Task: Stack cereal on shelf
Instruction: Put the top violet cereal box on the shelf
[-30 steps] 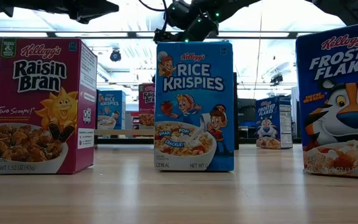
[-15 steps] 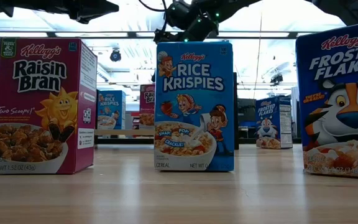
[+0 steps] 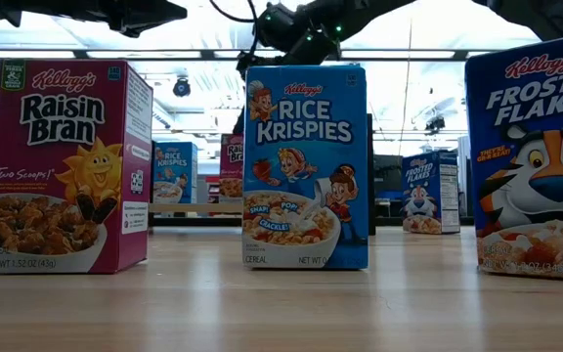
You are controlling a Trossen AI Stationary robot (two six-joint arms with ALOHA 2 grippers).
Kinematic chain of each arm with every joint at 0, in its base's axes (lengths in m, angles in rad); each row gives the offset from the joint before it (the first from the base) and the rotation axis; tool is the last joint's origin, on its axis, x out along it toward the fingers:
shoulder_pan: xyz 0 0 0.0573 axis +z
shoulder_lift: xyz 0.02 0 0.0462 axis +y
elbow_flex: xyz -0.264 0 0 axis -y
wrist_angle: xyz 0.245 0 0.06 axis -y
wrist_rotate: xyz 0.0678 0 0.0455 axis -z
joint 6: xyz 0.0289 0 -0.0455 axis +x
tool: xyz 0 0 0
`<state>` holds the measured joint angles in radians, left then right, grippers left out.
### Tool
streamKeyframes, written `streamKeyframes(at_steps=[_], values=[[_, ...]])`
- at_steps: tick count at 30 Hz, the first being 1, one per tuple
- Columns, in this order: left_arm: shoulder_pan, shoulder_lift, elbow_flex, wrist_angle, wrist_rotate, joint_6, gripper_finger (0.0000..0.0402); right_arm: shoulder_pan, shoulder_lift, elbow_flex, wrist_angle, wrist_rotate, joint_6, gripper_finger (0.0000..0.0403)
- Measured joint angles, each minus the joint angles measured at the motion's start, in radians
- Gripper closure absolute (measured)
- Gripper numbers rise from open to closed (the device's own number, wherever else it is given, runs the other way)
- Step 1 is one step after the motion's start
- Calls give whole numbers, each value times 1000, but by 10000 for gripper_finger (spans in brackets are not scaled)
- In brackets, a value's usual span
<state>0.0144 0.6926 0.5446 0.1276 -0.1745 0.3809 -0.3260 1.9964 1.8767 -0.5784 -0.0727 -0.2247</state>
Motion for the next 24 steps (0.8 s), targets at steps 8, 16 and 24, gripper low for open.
streamKeyframes(at_steps=[8,16,24], values=[[0,0,0,0,0,0,401,0,5,1,2,-1,-4,168],[0,0,0,-3,0,0,401,8,5,37,-28,-6,-24,151],[0,0,0,-3,0,-1,401,7,4,65,-38,-6,-37,103]])
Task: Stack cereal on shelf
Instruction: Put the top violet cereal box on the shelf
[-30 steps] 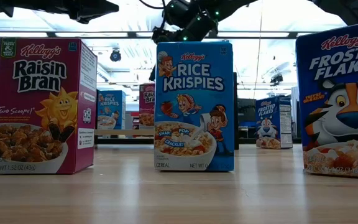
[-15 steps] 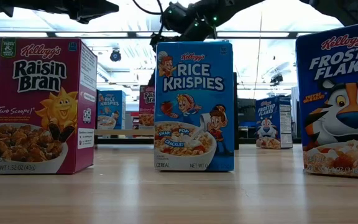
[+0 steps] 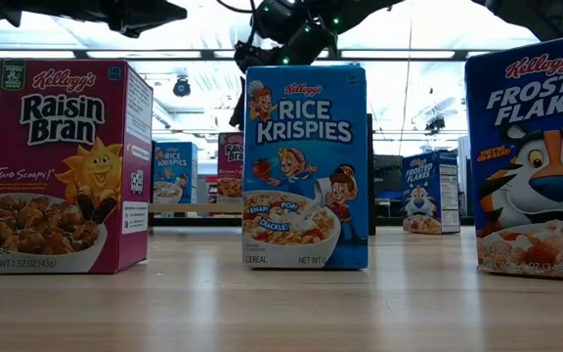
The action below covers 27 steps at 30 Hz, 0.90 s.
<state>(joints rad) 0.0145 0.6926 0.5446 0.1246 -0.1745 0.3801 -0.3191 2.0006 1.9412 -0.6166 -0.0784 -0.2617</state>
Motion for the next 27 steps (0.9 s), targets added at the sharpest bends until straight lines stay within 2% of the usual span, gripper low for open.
streamKeyframes(at_steps=[6,20,27], values=[[0,0,0,0,0,0,401,-2,-1,-22,-1,0,0,93],[0,0,0,3,0,0,401,-4,15,-31,23,6,7,113],[0,0,0,3,0,0,401,-2,7,-1,-5,37,-3,95]])
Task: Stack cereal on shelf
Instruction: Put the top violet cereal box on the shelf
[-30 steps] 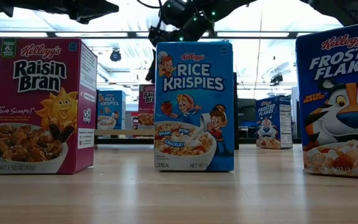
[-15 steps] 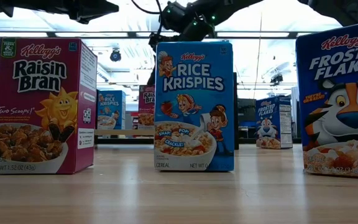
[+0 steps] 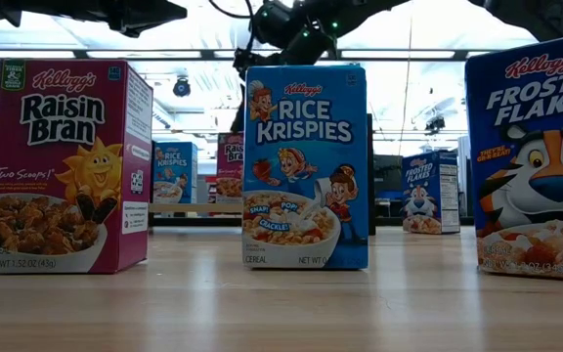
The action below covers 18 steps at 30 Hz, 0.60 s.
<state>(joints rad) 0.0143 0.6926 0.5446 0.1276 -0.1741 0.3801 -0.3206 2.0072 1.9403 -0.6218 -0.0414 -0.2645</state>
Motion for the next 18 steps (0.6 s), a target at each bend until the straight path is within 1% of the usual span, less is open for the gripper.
streamKeyframes(at_steps=[2,9,18], values=[[0,0,0,0,0,0,401,0,-3,14,-6,14,-9,87],[0,0,0,-2,0,0,401,0,0,16,-10,15,-9,72],[0,0,0,-3,0,0,401,-1,4,-29,-9,12,8,75]])
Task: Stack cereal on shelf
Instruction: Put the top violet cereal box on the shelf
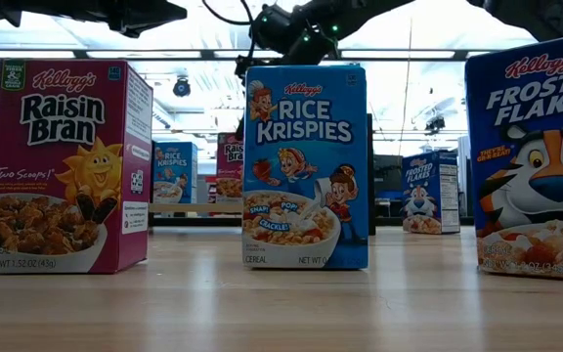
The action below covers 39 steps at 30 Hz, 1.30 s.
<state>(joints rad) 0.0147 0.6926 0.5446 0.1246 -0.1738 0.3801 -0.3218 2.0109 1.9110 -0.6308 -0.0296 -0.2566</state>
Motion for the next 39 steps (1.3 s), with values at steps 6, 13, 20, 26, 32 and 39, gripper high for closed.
streamKeyframes(at_steps=[6,13,20,26,32,39], values=[[0,0,0,0,0,0,401,-1,0,-10,16,-3,0,76],[0,0,0,3,0,0,401,-1,0,-15,16,-5,2,76],[0,0,0,4,0,0,401,-1,0,-20,16,-6,1,76],[0,0,0,3,0,0,401,-1,0,-32,22,-6,2,76],[0,0,0,4,0,1,401,-1,0,-54,46,-6,-2,76],[0,0,0,7,0,3,401,-1,0,-66,61,-6,-5,78]])
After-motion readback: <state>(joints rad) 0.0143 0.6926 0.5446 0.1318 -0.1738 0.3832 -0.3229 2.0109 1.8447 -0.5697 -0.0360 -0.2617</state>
